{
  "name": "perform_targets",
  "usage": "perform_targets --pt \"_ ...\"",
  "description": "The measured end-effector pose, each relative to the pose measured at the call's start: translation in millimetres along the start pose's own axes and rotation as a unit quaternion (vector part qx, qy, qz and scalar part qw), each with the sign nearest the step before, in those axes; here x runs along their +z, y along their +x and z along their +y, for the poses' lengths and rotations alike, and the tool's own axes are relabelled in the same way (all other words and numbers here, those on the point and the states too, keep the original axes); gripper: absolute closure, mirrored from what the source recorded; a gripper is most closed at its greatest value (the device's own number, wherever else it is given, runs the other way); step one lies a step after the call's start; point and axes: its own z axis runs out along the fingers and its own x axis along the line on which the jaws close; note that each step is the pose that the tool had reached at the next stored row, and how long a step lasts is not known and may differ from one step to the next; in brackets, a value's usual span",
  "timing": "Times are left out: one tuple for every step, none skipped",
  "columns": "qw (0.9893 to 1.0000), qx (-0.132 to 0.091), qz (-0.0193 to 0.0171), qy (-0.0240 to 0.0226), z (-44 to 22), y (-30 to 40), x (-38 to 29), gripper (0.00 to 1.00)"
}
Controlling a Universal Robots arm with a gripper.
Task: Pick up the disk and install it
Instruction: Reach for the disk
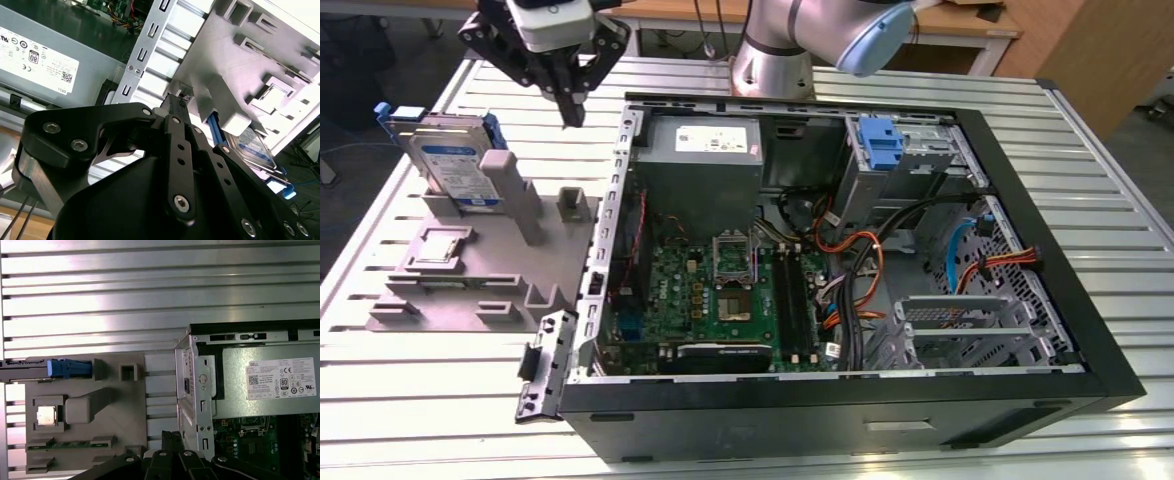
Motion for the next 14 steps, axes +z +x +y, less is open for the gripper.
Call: perform_targets --pt "1.0000 0.000 0.0000 0.0000 0.0 0.2 0.0 0.90" --pt "1.0000 0.000 0.0000 0.0000 0.0 0.4 0.1 0.90" --pt "1.0000 0.000 0.0001 0.0000 -0.1 0.6 0.1 0.90" --pt "1.0000 0.000 0.0001 0.0000 -0.1 0.9 0.2 0.90" --pt "1.0000 0.000 0.0001 0.0000 -0.1 1.1 0.2 0.90" --pt "1.0000 0.000 0.0001 0.0000 -0.1 1.3 0.3 0.90" --pt "1.0000 0.000 0.0001 0.0000 -0.1 1.5 0.3 0.90" --pt "1.0000 0.000 0.0002 0.0000 -0.2 1.8 0.4 0.90" --pt "1.0000 0.000 0.0002 0.0000 -0.2 2.1 0.4 0.90" --pt "1.0000 0.000 0.0002 0.0000 -0.2 2.3 0.5 0.90" --pt "1.0000 0.000 0.0002 0.0000 -0.2 2.5 0.5 0.90" --pt "1.0000 0.000 0.0002 0.0000 -0.2 2.7 0.6 0.90" --pt "1.0000 0.000 0.0003 0.0000 -0.3 2.9 0.6 0.90" --pt "1.0000 0.000 0.0003 0.0000 -0.3 3.1 0.7 0.90"
